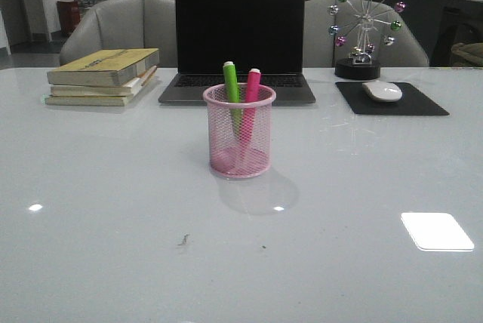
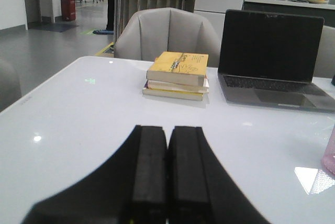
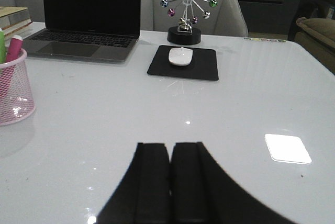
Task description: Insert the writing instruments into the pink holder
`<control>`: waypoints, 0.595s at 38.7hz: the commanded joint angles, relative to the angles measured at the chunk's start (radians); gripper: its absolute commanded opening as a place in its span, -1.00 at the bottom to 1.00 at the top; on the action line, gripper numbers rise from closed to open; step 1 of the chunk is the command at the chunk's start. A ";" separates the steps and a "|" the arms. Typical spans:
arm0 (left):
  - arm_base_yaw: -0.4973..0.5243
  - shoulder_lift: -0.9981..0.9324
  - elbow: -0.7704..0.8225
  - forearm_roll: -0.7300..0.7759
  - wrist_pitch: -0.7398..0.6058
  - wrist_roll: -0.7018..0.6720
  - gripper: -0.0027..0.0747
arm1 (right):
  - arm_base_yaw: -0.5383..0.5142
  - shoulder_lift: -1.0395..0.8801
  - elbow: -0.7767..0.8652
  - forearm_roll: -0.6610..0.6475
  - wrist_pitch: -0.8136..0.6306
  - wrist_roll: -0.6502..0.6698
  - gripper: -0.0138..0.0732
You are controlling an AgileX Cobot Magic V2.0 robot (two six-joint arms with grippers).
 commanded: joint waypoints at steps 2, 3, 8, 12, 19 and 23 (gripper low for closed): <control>-0.006 -0.023 -0.012 0.017 -0.078 -0.003 -0.69 | -0.004 -0.004 0.002 -0.010 -0.080 0.000 -0.63; -0.006 -0.023 -0.010 0.028 -0.078 -0.003 -0.69 | -0.004 -0.004 0.002 -0.010 -0.080 0.000 -0.63; -0.006 -0.023 -0.005 0.052 -0.080 -0.003 -0.69 | -0.004 -0.004 0.002 -0.010 -0.080 0.000 -0.63; -0.021 -0.023 0.002 0.052 -0.082 -0.003 -0.69 | -0.004 -0.004 0.002 -0.010 -0.080 0.000 -0.63; -0.061 -0.023 0.025 0.055 -0.075 -0.003 -0.69 | -0.004 -0.004 0.002 -0.010 -0.080 0.000 -0.63; -0.067 -0.023 0.025 0.055 -0.080 -0.003 -0.69 | -0.004 -0.004 0.002 -0.010 -0.080 0.000 -0.63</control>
